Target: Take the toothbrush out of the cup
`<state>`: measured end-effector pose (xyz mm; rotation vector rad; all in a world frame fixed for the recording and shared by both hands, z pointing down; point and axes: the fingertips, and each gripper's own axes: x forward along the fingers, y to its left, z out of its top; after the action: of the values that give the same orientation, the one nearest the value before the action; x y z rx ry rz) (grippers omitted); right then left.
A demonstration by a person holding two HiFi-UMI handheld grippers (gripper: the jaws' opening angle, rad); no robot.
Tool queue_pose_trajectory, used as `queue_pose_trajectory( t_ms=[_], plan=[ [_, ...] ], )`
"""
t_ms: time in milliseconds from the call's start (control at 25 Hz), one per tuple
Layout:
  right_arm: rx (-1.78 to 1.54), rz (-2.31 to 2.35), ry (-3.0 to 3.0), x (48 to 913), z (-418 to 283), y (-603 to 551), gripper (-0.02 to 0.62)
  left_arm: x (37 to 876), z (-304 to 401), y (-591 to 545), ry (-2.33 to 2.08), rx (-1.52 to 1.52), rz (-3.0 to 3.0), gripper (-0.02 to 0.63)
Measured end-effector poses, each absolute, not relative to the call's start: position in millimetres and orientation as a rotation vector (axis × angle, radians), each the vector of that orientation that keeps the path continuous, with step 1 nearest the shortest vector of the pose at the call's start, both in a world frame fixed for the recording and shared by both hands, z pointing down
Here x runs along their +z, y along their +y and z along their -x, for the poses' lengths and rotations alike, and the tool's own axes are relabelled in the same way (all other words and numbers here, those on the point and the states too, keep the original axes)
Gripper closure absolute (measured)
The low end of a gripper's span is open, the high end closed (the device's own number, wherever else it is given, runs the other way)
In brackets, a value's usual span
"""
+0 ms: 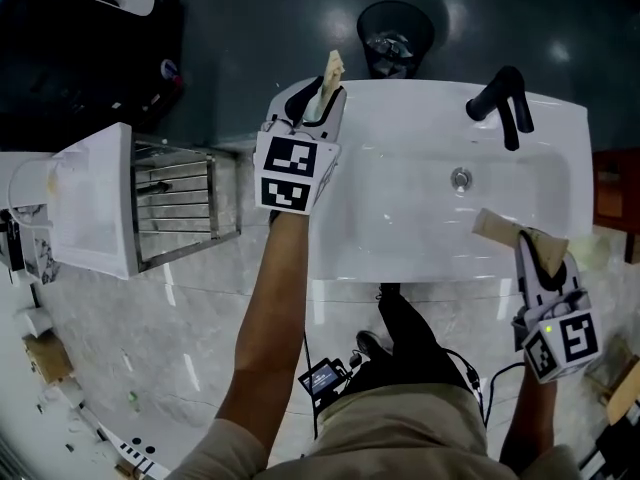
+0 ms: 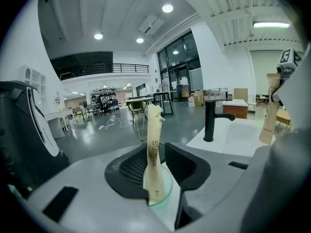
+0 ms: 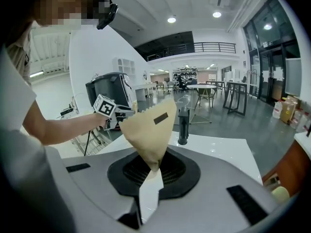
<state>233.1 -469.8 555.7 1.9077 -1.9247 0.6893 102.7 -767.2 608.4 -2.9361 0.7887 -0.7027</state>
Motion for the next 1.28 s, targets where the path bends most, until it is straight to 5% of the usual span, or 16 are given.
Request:
queue_pose_trajectory(
  t_ms=[280, 1280],
  plan=[
    [0.689, -1.915, -1.934, 555.5, -238.8, -466.2, 0.568, 595.2, -95.6, -772.0, 0.896, -0.650, 2.892, 0.578],
    [0.381, -1.888, -2.134, 419.5, -163.1, -402.8, 0.568, 379.1, 15.1, -623.3, 1.030, -0.281, 2.743, 0.588]
  ],
)
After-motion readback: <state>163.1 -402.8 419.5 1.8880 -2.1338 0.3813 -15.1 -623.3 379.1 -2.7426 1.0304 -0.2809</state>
